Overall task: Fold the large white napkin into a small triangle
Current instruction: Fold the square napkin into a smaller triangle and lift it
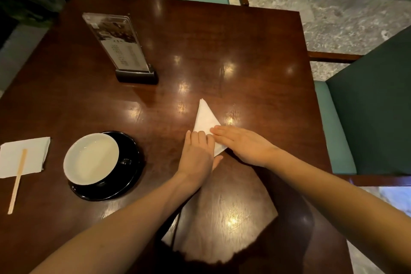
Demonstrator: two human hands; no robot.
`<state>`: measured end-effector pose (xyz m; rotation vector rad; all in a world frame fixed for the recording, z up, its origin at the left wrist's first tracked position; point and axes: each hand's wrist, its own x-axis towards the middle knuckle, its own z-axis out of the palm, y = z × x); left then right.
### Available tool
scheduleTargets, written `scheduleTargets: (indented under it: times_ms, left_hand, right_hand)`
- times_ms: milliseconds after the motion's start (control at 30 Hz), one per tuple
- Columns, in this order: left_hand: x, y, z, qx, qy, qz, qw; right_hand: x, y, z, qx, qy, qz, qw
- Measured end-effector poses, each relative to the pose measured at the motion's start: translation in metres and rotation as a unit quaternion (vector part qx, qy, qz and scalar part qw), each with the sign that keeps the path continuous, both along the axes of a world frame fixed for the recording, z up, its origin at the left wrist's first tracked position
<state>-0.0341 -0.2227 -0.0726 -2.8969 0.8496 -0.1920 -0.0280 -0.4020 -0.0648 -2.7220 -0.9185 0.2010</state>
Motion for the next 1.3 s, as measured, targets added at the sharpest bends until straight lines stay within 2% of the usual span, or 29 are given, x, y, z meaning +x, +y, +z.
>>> scheduleTargets:
  times_ms: [67, 133, 267, 333, 433, 500, 533, 567, 600, 700, 767, 833, 933, 1100, 1200, 1300]
  left_hand:
    - [0.005, 0.001, 0.000, -0.029, -0.013, -0.009, 0.999]
    - [0.011, 0.004, 0.005, -0.093, -0.001, -0.020, 0.995]
    - [0.013, 0.013, 0.025, -0.215, 0.128, 0.002, 0.968]
    - [0.015, 0.018, 0.035, -0.322, 0.229, 0.081, 0.915]
    - [0.021, 0.023, 0.043, -0.483, 0.324, 0.188, 0.791]
    - [0.020, 0.023, 0.039, -0.550, 0.376, 0.236, 0.707]
    - [0.018, 0.023, 0.036, -0.560, 0.385, 0.253, 0.688]
    - [0.015, 0.023, 0.029, -0.551, 0.378, 0.269, 0.694]
    - [0.012, 0.024, 0.023, -0.530, 0.357, 0.282, 0.715]
    - [0.002, 0.032, 0.005, -0.428, 0.245, 0.249, 0.834]
    - [-0.009, 0.034, -0.005, -0.336, 0.183, 0.161, 0.910]
    - [-0.020, 0.034, -0.015, -0.255, 0.138, 0.109, 0.951]
    - [-0.029, 0.037, -0.028, -0.170, 0.135, 0.096, 0.971]
    - [-0.027, 0.040, -0.027, -0.146, 0.154, 0.076, 0.974]
    - [-0.025, 0.042, -0.024, -0.187, 0.171, 0.087, 0.964]
    - [-0.011, 0.037, -0.011, -0.269, 0.200, 0.135, 0.933]
  right_hand:
    - [0.004, -0.002, 0.001, -0.004, -0.021, -0.011, 1.000]
    - [0.007, 0.000, 0.006, 0.037, -0.005, -0.055, 0.998]
    - [0.014, 0.013, 0.028, 0.184, 0.067, -0.168, 0.966]
    - [0.018, 0.021, 0.042, 0.231, 0.071, -0.191, 0.951]
    - [0.023, 0.028, 0.054, 0.301, 0.071, -0.227, 0.923]
    - [0.024, 0.031, 0.048, 0.283, 0.070, -0.251, 0.923]
    - [0.024, 0.033, 0.039, 0.255, 0.074, -0.263, 0.928]
    - [0.023, 0.035, 0.029, 0.217, 0.082, -0.276, 0.933]
    - [0.021, 0.037, 0.018, 0.172, 0.089, -0.290, 0.937]
    - [0.011, 0.050, -0.008, 0.045, 0.037, -0.317, 0.946]
    - [0.003, 0.065, -0.012, 0.043, 0.000, -0.310, 0.950]
    - [-0.005, 0.080, -0.013, 0.045, -0.023, -0.248, 0.968]
    - [-0.015, 0.080, -0.021, -0.027, -0.016, -0.200, 0.979]
    - [-0.040, 0.047, -0.031, -0.048, -0.009, -0.251, 0.967]
    - [-0.056, 0.035, -0.032, -0.035, -0.014, -0.295, 0.955]
    - [-0.058, 0.036, -0.032, -0.019, -0.008, -0.306, 0.952]
